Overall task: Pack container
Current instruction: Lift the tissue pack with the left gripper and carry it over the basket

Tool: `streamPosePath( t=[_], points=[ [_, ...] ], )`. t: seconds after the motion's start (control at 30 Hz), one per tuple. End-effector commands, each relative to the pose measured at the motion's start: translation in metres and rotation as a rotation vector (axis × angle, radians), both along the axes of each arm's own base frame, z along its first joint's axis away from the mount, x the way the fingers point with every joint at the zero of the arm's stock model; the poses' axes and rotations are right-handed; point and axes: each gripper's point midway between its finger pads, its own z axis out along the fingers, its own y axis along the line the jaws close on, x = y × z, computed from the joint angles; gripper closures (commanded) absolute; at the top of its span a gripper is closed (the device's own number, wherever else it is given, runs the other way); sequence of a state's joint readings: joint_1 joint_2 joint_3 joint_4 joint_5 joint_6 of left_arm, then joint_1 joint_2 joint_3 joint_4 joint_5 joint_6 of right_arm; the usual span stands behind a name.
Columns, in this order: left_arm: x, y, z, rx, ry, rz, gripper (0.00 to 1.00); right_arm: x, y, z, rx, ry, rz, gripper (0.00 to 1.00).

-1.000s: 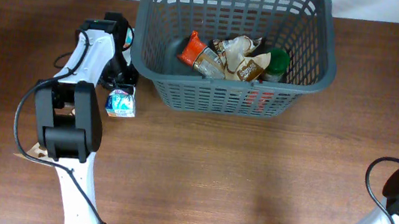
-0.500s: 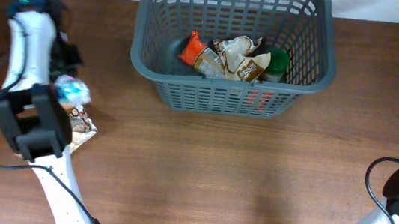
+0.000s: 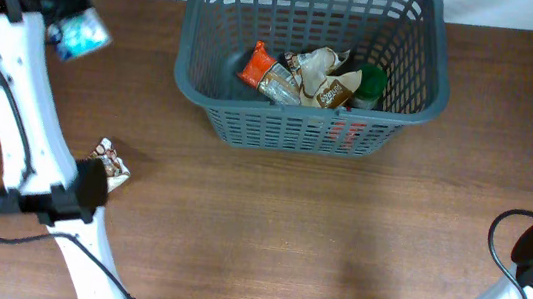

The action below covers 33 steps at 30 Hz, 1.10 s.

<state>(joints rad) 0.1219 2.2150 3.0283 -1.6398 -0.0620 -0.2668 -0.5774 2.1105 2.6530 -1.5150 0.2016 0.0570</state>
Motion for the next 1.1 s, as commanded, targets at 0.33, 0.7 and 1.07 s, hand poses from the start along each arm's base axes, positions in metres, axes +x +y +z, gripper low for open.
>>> streamPosePath(
  t=[0.33, 0.7, 1.07],
  points=[
    [-0.032, -0.229, 0.138, 0.011, -0.493, -0.549, 0.98, -0.003, 0.0, 0.004, -0.008, -0.008, -0.019, 0.01],
    [0.0, -0.294, 0.053, 0.112, -0.308, -0.795, 0.98, -0.003, 0.0, 0.004, -0.008, -0.008, -0.019, 0.01],
    [0.006, -0.312, -0.048, 0.215, -0.06, -1.015, 0.98, -0.003, 0.0, 0.004, -0.008, -0.008, -0.019, 0.01]
  ],
)
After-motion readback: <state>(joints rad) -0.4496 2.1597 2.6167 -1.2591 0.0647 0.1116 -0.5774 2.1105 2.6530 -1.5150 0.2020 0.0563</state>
